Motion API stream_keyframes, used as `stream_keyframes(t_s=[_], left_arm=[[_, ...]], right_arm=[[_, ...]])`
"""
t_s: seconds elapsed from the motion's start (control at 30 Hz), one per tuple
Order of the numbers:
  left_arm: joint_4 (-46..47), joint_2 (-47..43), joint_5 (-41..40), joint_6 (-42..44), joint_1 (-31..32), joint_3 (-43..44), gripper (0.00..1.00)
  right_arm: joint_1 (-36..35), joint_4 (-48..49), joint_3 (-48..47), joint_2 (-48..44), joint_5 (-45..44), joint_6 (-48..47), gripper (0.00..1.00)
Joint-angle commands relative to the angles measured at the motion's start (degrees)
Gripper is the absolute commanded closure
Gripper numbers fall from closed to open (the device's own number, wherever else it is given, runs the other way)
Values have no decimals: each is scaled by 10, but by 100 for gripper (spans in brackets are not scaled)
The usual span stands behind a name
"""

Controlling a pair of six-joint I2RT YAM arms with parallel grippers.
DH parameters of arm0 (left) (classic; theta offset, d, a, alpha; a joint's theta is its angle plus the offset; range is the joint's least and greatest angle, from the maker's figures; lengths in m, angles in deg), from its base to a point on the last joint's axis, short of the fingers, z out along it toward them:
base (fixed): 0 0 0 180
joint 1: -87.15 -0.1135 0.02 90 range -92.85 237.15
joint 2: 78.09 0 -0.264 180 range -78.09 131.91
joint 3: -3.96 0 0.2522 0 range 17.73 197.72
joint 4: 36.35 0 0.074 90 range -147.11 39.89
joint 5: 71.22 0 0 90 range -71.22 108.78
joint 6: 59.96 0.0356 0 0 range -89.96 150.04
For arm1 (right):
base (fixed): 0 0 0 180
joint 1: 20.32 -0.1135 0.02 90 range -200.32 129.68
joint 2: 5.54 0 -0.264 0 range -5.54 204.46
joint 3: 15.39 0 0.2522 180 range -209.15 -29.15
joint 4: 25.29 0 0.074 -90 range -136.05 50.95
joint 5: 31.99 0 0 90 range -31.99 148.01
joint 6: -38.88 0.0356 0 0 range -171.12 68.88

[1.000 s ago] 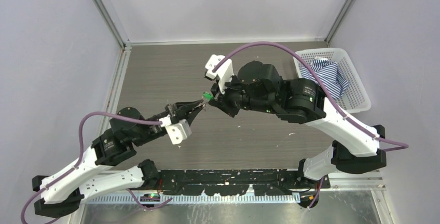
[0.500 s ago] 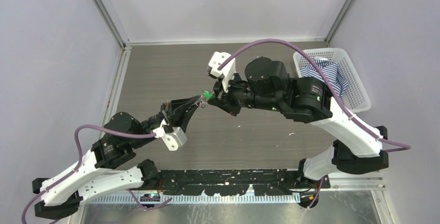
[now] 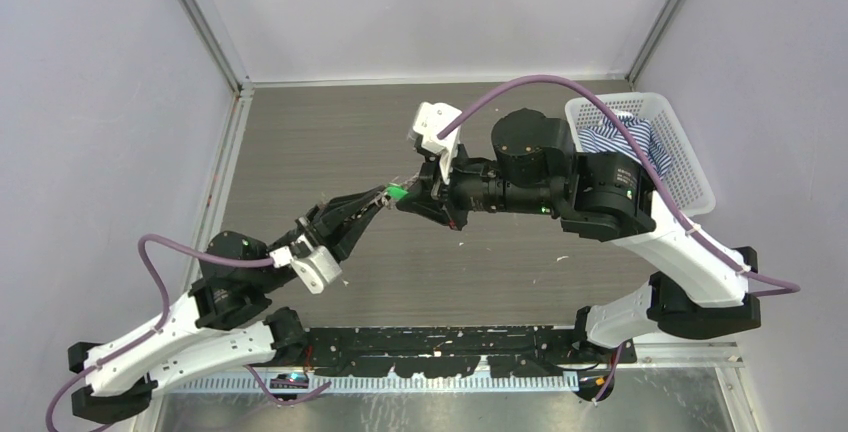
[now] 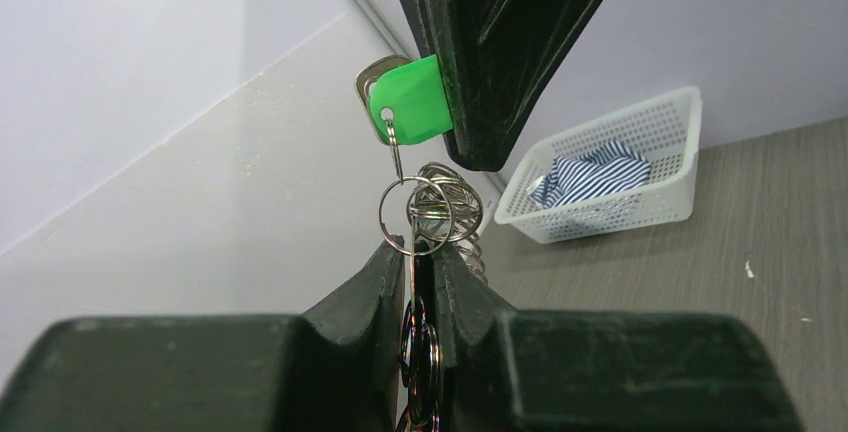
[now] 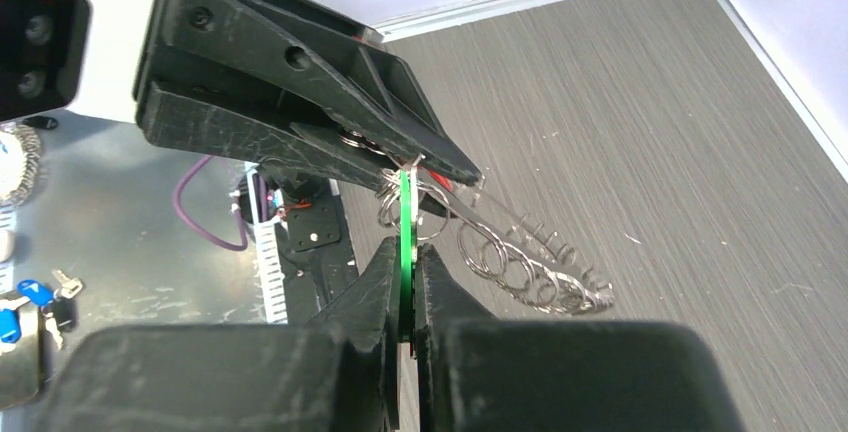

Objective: Remove the keys from the keyring

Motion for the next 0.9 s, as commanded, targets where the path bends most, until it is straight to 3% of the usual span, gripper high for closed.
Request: stream_keyframes(t_s=[0.0, 0.4, 0.6, 0.87], left_arm=[[35, 2, -18, -68, -1, -20, 100], [63, 17, -6, -133, -1, -57, 98], [63, 7, -9, -180, -1, -64, 69], [102, -4, -30, -245, -1, -85, 53]], right_arm=[[3, 86, -35, -36, 54, -4, 99], [0, 80, -76, 4, 118, 18, 99], [1, 37, -110, 28, 95, 19, 99], [0, 25, -83, 15, 94, 43, 99]])
